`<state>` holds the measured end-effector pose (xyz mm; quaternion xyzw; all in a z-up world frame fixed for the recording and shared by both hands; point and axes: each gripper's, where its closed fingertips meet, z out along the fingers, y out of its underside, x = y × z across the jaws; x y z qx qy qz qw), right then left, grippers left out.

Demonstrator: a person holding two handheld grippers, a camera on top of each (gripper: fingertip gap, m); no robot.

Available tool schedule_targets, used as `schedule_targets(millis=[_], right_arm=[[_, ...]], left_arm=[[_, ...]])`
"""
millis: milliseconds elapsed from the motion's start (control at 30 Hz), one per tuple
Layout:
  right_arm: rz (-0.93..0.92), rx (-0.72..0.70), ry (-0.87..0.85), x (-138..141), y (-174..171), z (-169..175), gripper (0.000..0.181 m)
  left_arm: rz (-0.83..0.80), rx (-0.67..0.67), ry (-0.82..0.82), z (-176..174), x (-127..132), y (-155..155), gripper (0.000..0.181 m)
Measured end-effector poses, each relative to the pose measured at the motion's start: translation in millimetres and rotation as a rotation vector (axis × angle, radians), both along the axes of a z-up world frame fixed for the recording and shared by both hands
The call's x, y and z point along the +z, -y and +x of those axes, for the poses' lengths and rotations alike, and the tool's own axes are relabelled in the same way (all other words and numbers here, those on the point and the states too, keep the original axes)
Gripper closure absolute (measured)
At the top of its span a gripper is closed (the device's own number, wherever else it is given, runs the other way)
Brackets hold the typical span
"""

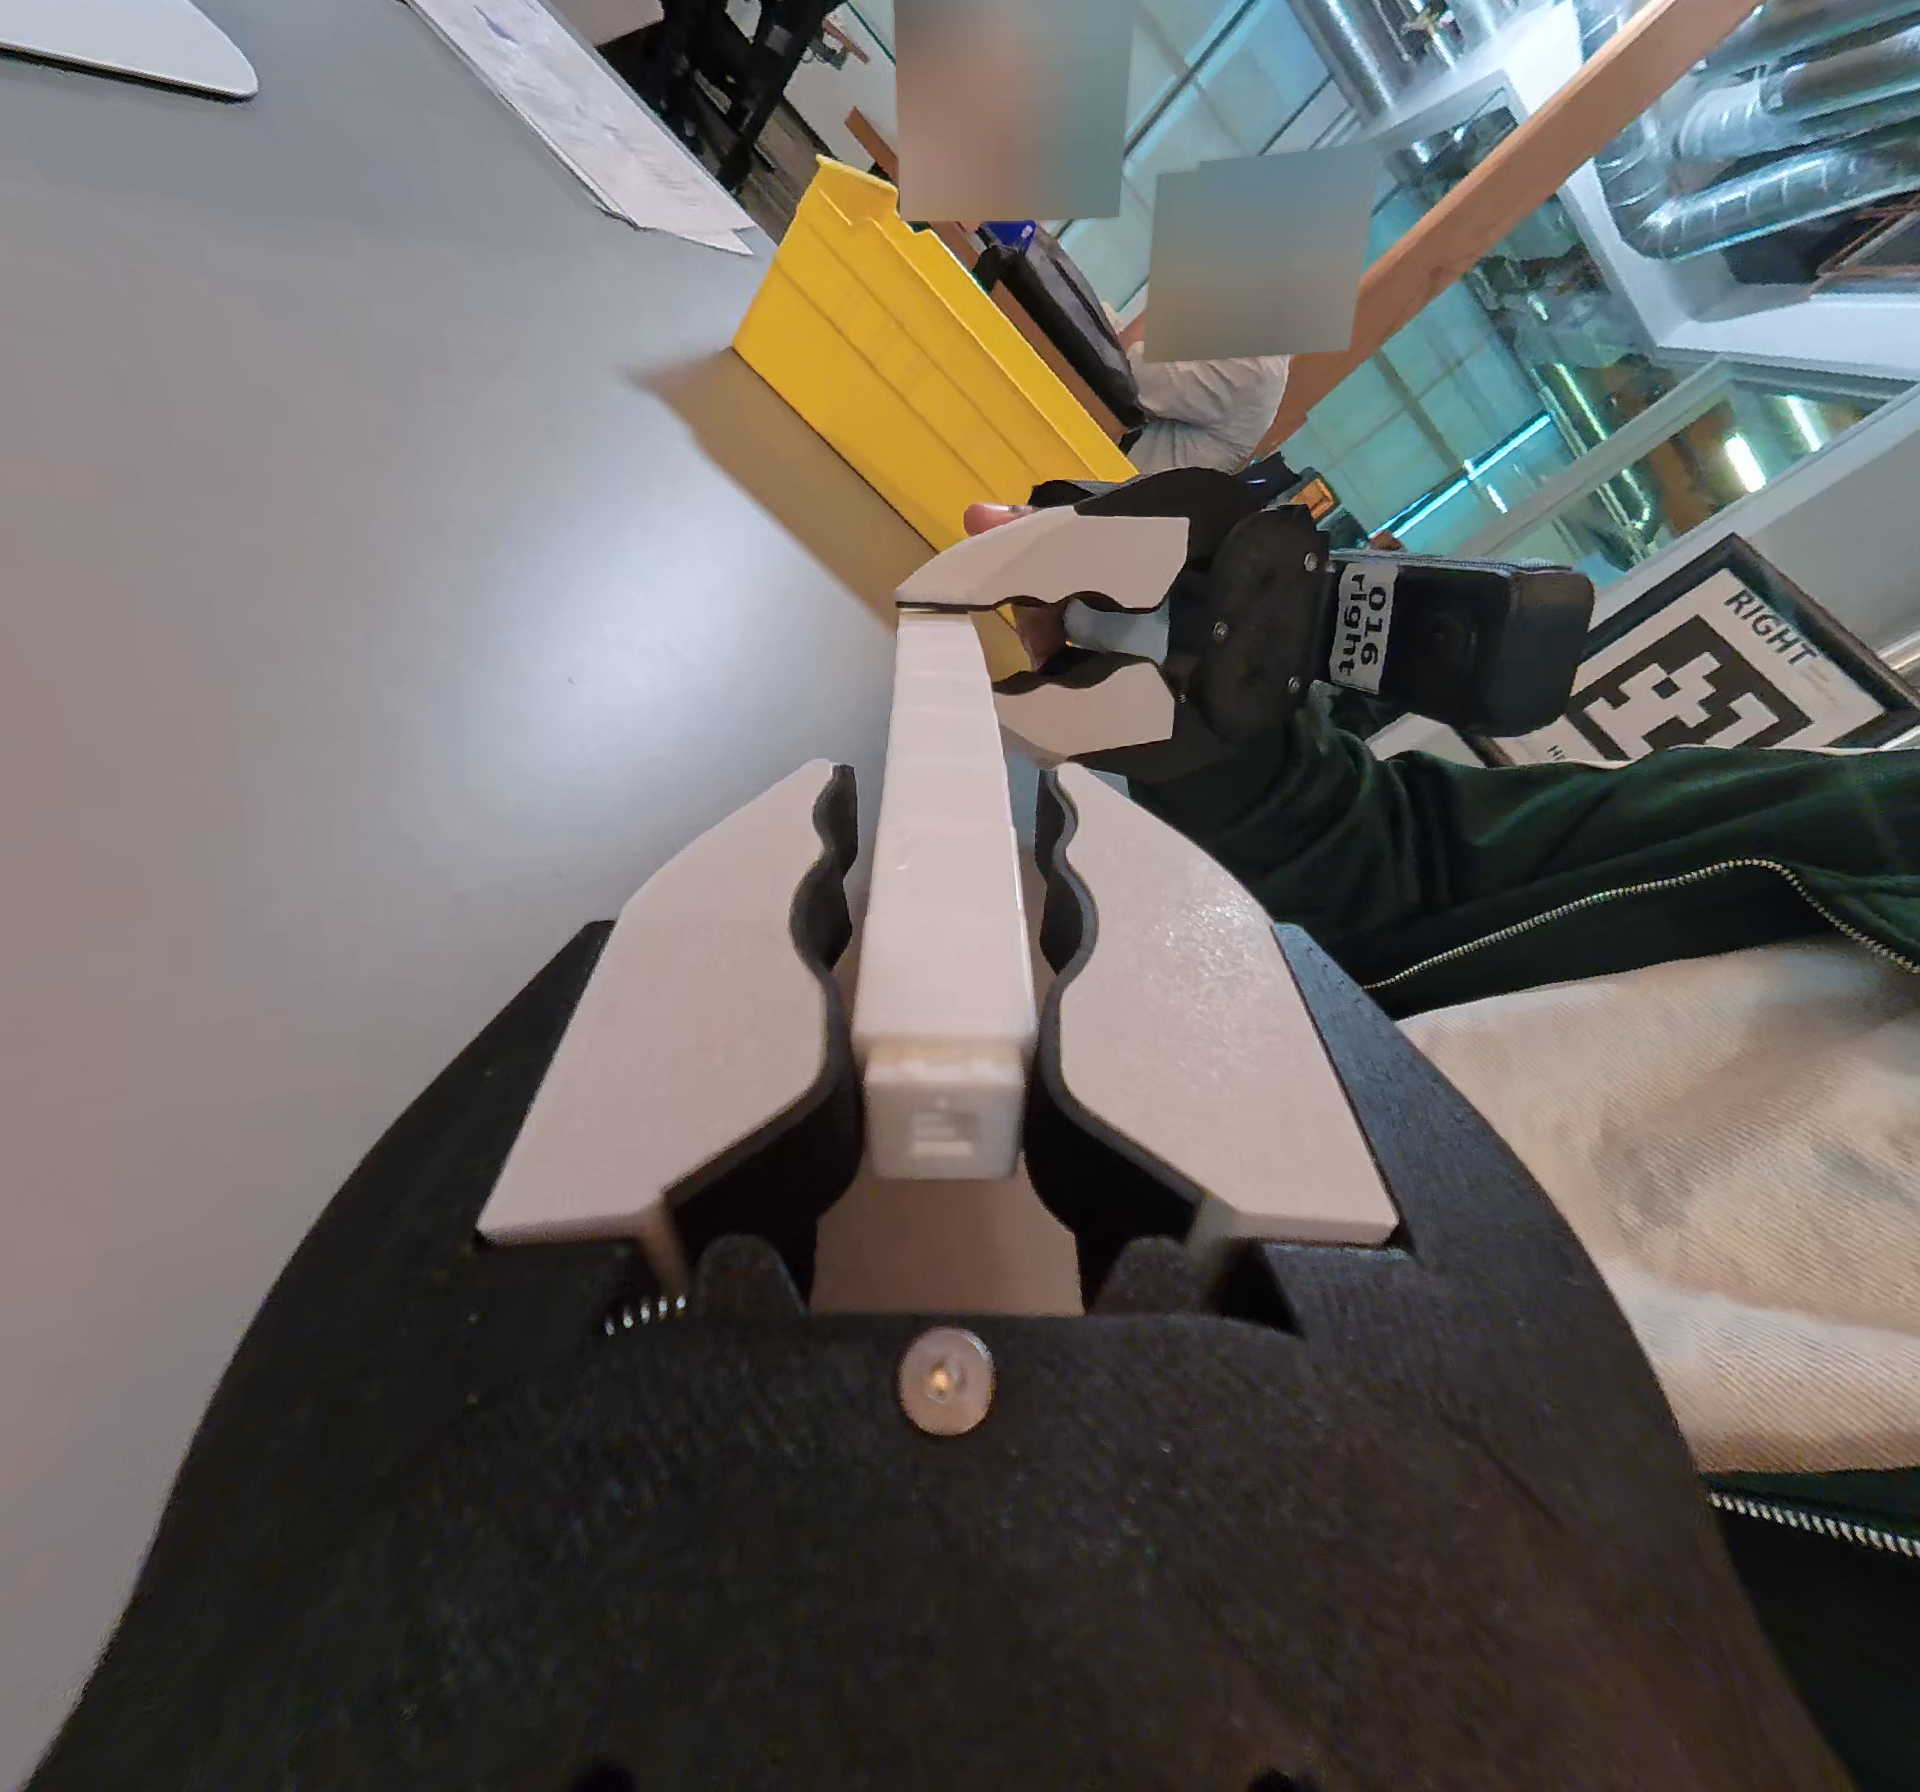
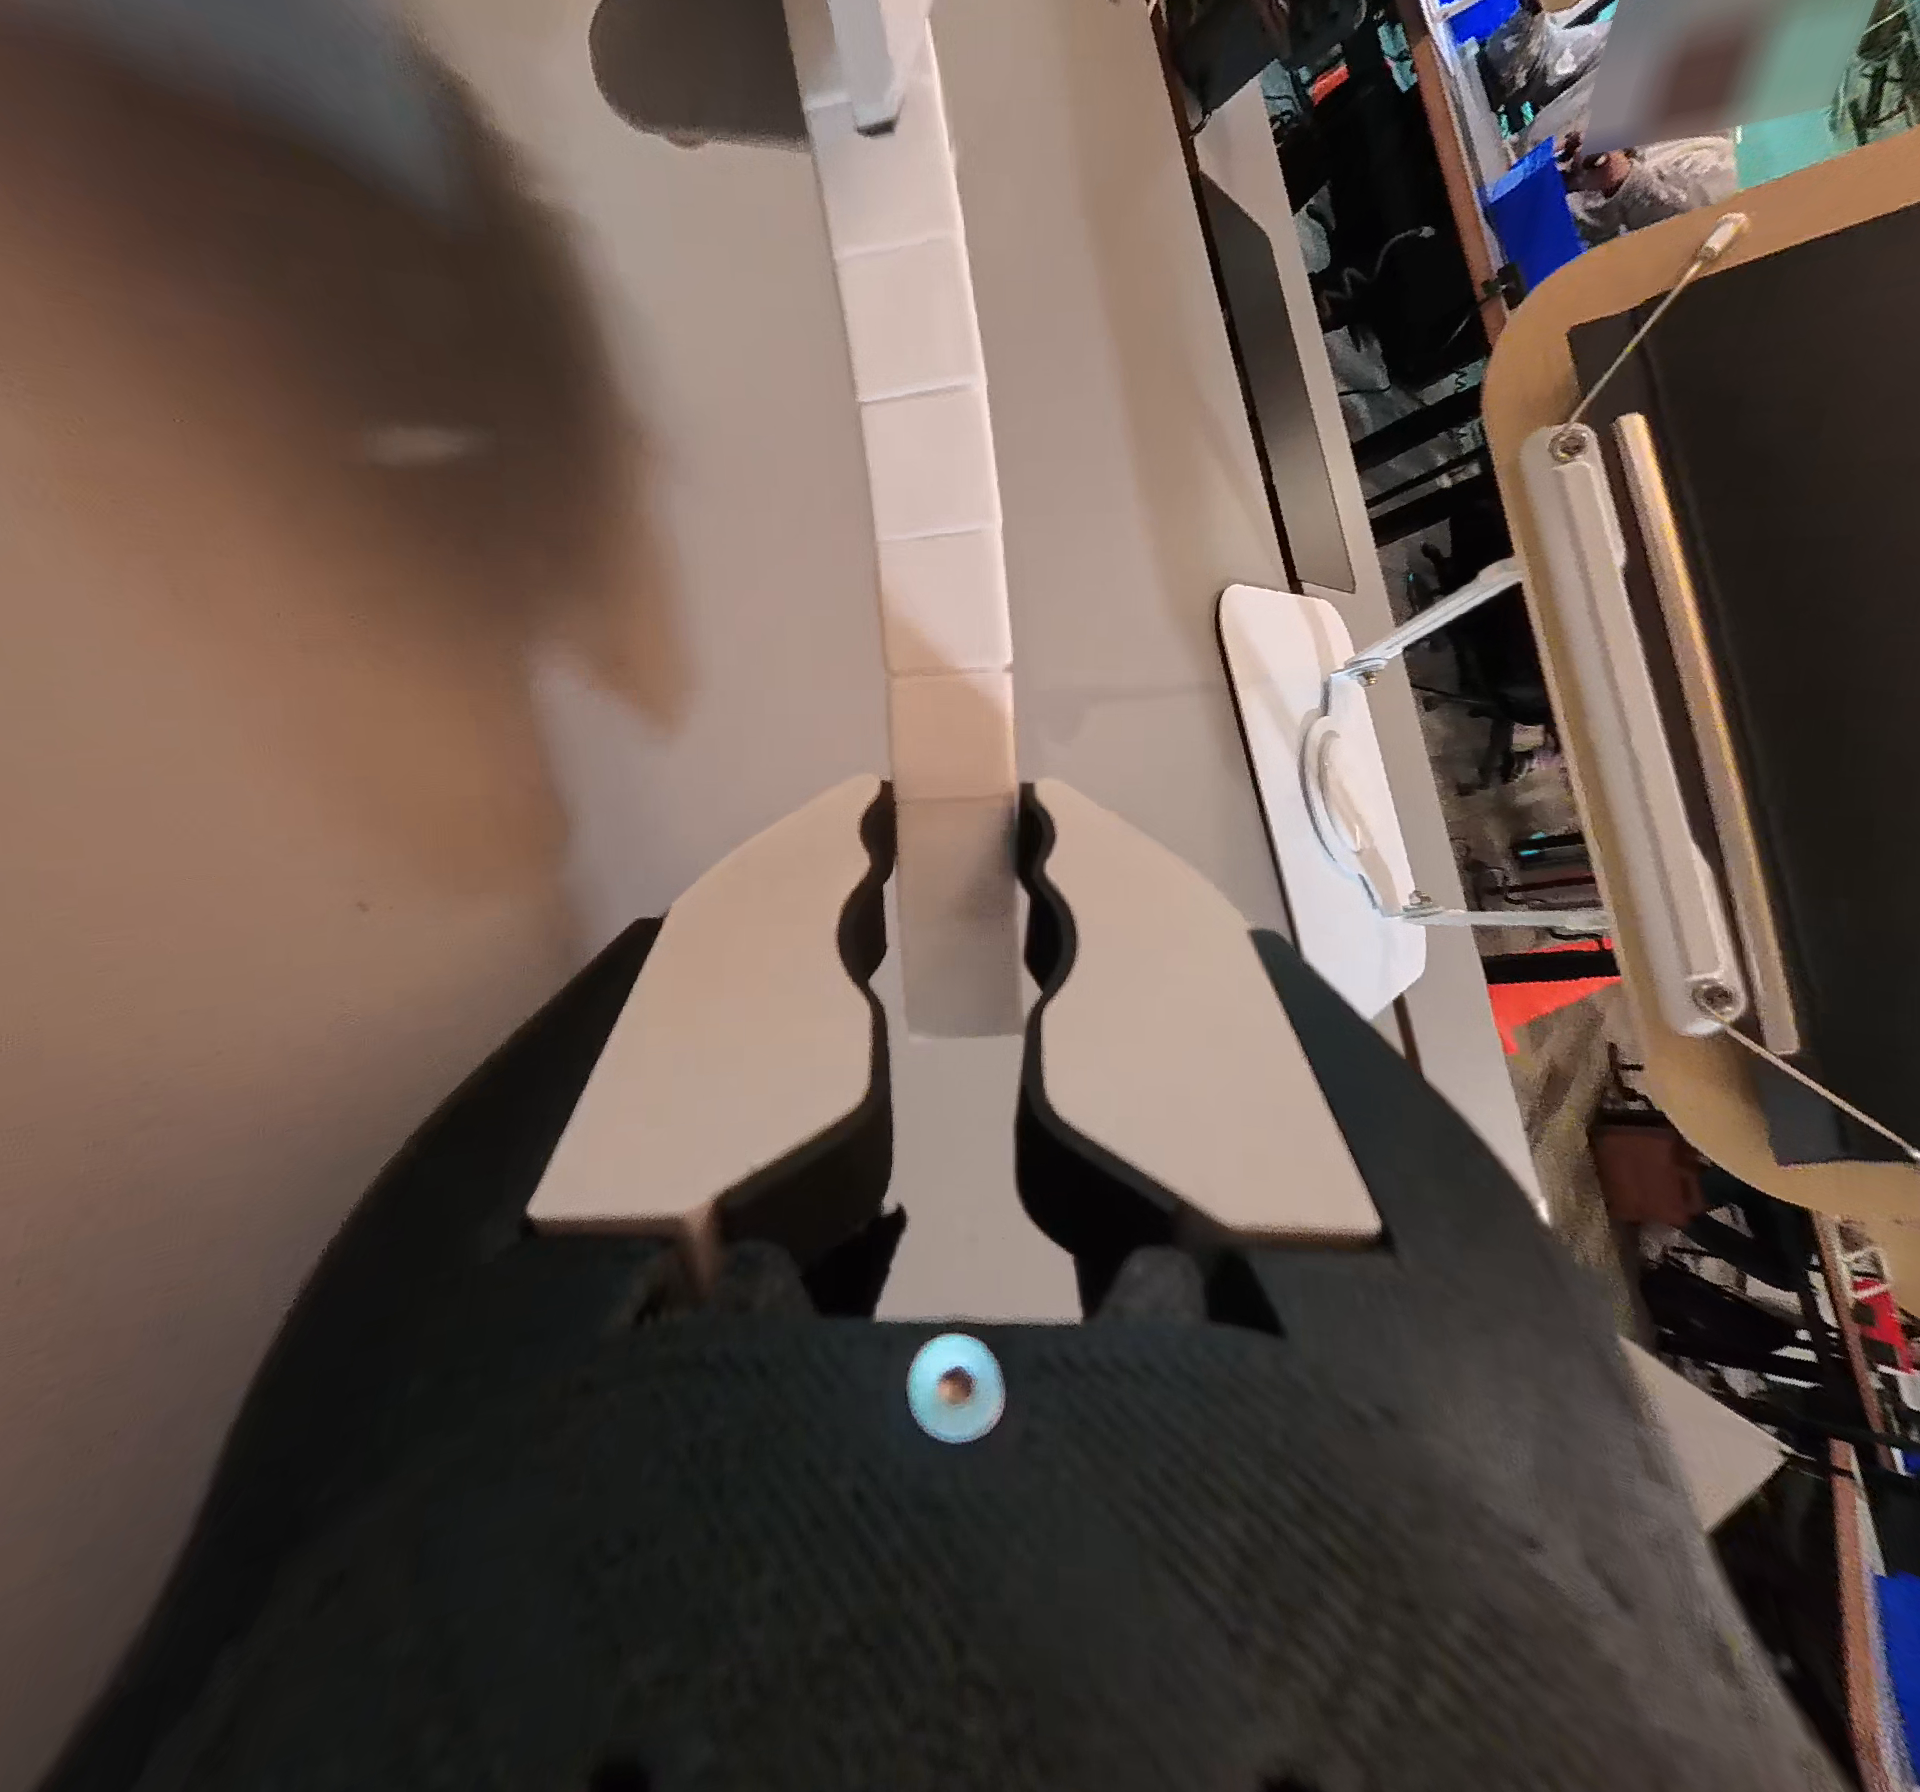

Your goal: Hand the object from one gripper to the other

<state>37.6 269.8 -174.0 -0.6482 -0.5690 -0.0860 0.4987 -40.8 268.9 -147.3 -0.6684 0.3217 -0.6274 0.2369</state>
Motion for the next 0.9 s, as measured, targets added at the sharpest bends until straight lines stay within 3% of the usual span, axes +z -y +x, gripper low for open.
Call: schedule_targets(millis=[33, 767, 900], right_arm=[[0.0, 0.003, -0.003, 0, 0, 0, 0.159], [0.076, 0.03, 0.016, 8, 4, -14, 0.138], [0.074, 0.051, -0.125, 27, 6, -15, 0.13]], left_arm=[[-0.012, -0.002, 0.005, 0, 0, 0, 0.147], [-0.07, 0.018, 0.075, 4, 6, 0, 0.147], [-0.103, 0.025, 0.123, -1, 9, -4, 0.147]])
